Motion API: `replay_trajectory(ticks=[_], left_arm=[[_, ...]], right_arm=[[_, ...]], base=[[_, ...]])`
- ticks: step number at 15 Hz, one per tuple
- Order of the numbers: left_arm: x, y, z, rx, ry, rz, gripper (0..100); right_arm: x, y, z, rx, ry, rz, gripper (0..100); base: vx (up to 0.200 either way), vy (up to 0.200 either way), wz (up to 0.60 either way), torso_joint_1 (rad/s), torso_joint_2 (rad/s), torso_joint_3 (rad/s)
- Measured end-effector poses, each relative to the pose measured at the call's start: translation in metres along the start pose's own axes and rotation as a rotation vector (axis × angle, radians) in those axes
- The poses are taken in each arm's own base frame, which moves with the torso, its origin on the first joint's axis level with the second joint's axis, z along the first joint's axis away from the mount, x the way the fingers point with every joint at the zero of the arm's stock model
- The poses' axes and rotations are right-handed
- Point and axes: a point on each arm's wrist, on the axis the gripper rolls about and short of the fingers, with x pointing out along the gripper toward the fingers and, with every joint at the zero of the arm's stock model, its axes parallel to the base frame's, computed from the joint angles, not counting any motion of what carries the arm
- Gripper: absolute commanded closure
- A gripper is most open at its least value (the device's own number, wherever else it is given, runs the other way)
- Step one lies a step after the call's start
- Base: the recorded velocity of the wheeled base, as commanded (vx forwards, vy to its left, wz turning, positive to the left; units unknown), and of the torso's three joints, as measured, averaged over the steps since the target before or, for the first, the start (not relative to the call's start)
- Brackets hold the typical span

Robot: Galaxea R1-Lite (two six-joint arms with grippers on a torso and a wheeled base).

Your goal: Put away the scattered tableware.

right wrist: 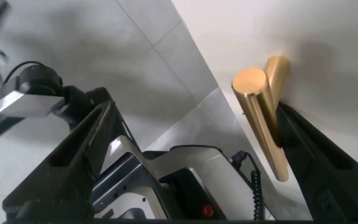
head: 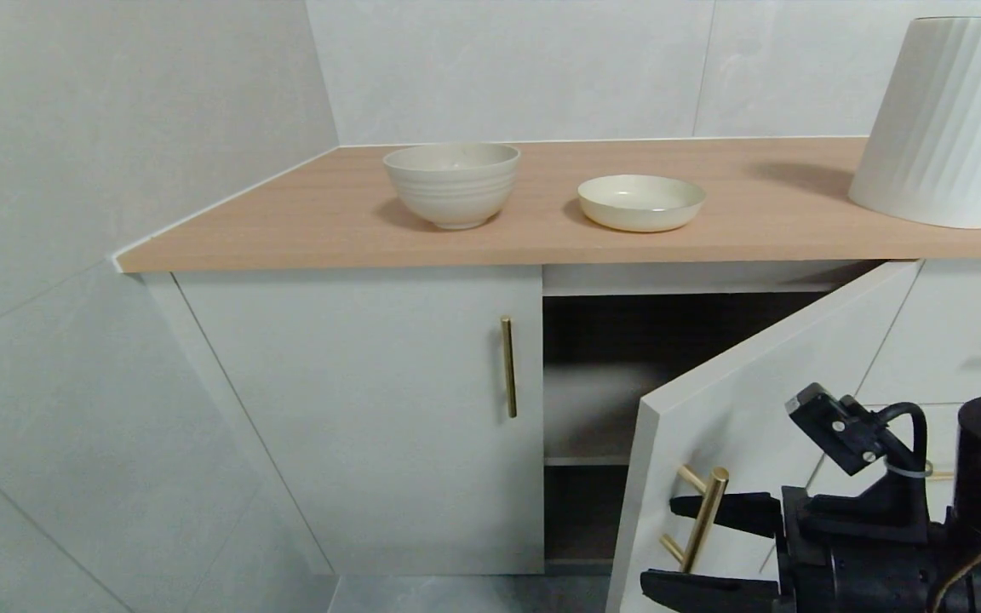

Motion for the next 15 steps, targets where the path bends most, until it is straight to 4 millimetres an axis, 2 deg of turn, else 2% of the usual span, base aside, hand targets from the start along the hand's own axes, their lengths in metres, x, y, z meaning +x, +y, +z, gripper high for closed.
replay_trajectory(ticks=[2,3,6,9,12,15], left_arm=[[0.02,0.005,0.031,0.004,0.056,-0.077,0],[0.033,0.007,0.042,0.005,0.097,-0.114,100],[0.085,0.012,0.066,0.002,0.222,-0.235,100],[0.133,0.004,0.073,-0.012,0.286,-0.364,100],[0.188,-0.021,0.068,-0.091,0.322,-0.489,100],[0.234,-0.067,0.066,-0.239,0.225,-0.63,100]], right_arm=[[-0.006,0.002,-0.001,-0.004,-0.009,0.001,0],[-0.007,0.003,0.0,-0.008,-0.015,0.004,0],[-0.012,0.006,0.002,-0.019,-0.035,0.009,0],[-0.015,0.008,0.003,-0.024,-0.047,0.011,0],[-0.017,0.009,0.003,-0.027,-0.052,0.013,0],[-0.018,0.01,0.003,-0.029,-0.055,0.015,0]], base=[[0.0,0.0,0.0,0.0,0.0,0.0],[0.0,0.0,0.0,0.0,0.0,0.0],[0.0,0.0,0.0,0.0,0.0,0.0],[0.0,0.0,0.0,0.0,0.0,0.0],[0.0,0.0,0.0,0.0,0.0,0.0],[0.0,0.0,0.0,0.0,0.0,0.0]])
